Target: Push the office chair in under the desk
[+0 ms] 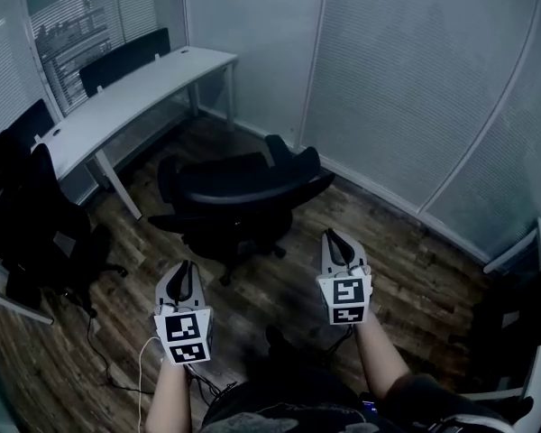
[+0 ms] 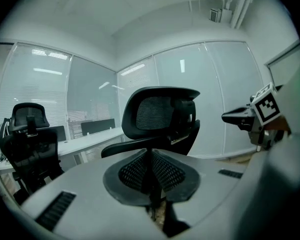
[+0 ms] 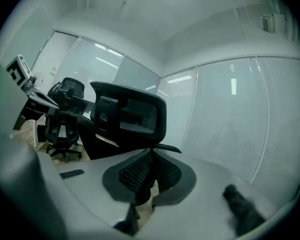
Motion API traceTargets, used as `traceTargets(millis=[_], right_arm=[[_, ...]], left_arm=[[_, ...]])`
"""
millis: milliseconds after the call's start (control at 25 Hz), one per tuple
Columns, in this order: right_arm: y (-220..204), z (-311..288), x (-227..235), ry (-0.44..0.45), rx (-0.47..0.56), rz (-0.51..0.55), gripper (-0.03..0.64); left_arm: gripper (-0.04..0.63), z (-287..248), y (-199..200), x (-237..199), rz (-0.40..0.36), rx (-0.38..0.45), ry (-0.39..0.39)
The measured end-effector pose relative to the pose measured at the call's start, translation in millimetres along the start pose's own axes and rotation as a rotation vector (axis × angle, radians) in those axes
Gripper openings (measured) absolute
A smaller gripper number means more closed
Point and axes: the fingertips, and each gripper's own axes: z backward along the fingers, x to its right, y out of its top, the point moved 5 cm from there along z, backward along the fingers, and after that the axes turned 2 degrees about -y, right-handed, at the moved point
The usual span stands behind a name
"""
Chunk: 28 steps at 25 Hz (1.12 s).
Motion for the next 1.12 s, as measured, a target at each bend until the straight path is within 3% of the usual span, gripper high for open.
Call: traceTargets(millis=[240, 320, 360, 520, 720, 920, 1120], right_arm=[[-16.9, -58.9, 18.4, 0.019, -0.119, 0.108, 0.028], [-18.4, -73.9, 21.8, 0.021, -0.114, 0.146, 0.040], [-18.2, -80.9, 22.4, 0.036, -0.103, 0.158, 0.072], [-14.4, -103.3, 25.4, 0.080, -0.055, 0.232, 0.171], [-15.8, -123.9, 21.6, 0.097, -0.055, 0.532, 0.293], [-23.0, -141.2, 25.0, 0.101, -0.090, 0.654, 0.305], [-20.5, -156.9, 25.0, 0.106, -0.059, 0.753, 0.305]], left_arm=[[0.023, -37.7, 2.1, -17.2, -0.153, -0.014, 0.139], [0.092, -48.4, -1.6, -22.4, -0.193, -0.031, 0.150], [0.158, -53.4, -4.0, -24.3, -0.213, -0.043, 0.154], [0.235, -68.4, -9.1, -28.6, -0.319, -0.090, 0.180], [0.268, -87.7, -15.4, -29.4, -0.457, -0.188, 0.155], [0.311, -104.8, -20.2, -29.8, -0.619, -0.278, 0.159], [0.319, -116.6, -20.1, -36.4, -0.741, -0.317, 0.218]])
